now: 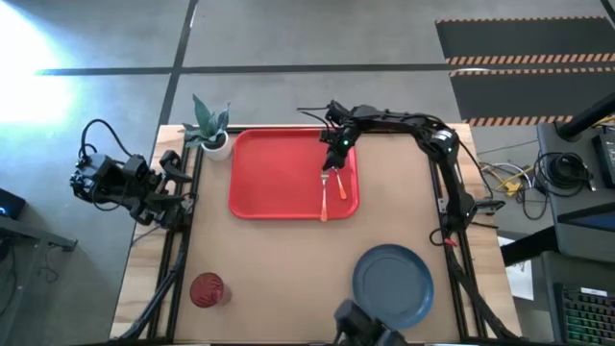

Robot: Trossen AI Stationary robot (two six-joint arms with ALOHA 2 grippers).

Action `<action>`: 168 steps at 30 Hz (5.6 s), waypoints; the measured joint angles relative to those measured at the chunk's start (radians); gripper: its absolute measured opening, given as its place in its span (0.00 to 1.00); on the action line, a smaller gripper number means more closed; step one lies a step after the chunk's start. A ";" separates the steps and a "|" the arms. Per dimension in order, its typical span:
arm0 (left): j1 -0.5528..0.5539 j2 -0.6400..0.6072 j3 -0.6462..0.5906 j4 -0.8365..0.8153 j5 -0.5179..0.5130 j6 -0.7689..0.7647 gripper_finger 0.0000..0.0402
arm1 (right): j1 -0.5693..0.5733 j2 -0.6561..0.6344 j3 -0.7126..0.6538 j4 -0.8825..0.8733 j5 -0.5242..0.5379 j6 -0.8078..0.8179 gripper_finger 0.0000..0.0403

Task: Pick and place plate/cup/fork/spoon on tray
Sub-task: Put the orange fork to the left of the orange spoon on the red tray

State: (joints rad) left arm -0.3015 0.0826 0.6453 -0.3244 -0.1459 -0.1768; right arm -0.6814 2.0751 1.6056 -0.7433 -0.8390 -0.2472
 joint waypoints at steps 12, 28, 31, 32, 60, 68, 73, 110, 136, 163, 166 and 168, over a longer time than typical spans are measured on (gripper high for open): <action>0.000 0.000 -0.012 -0.001 0.000 0.000 0.56 | -0.053 0.057 0.147 -0.022 0.001 -0.029 0.02; 0.000 0.000 -0.013 -0.008 0.000 0.001 0.56 | -0.085 0.096 0.176 -0.133 0.037 -0.103 0.02; 0.000 0.000 -0.013 -0.008 0.000 0.001 0.56 | -0.087 0.095 0.182 -0.132 0.043 -0.087 0.02; 0.000 0.000 -0.013 -0.008 0.000 0.001 0.56 | -0.086 0.095 0.184 -0.133 0.055 -0.086 0.02; 0.000 0.000 -0.013 -0.007 0.000 0.001 0.56 | -0.082 0.095 0.190 -0.081 0.170 -0.015 0.15; 0.000 0.000 -0.013 -0.007 0.000 0.001 0.56 | -0.081 0.094 0.190 -0.080 0.169 -0.008 0.19; 0.000 0.000 -0.013 -0.007 0.000 0.001 0.56 | -0.061 0.092 0.243 -0.096 0.150 0.001 0.19; 0.000 0.000 -0.011 -0.007 0.015 0.009 0.56 | 0.315 0.087 0.287 -0.213 0.472 0.073 0.02; 0.000 0.000 -0.012 -0.007 0.015 0.008 0.56 | 0.317 0.089 0.238 -0.157 0.356 0.121 0.02; 0.000 0.000 -0.013 -0.025 0.015 0.008 0.56 | 0.337 0.186 0.271 -0.199 0.267 0.114 0.02; 0.000 0.000 -0.013 -0.028 0.015 0.001 0.56 | 0.338 0.186 0.271 -0.238 0.267 0.099 0.02; 0.000 0.000 -0.013 -0.028 0.015 0.001 0.56 | 0.337 0.186 0.271 -0.248 0.267 0.098 0.02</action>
State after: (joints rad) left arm -0.3014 0.0826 0.6323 -0.3524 -0.1307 -0.1762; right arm -0.3439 2.2608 1.8763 -0.9916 -0.5724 -0.1493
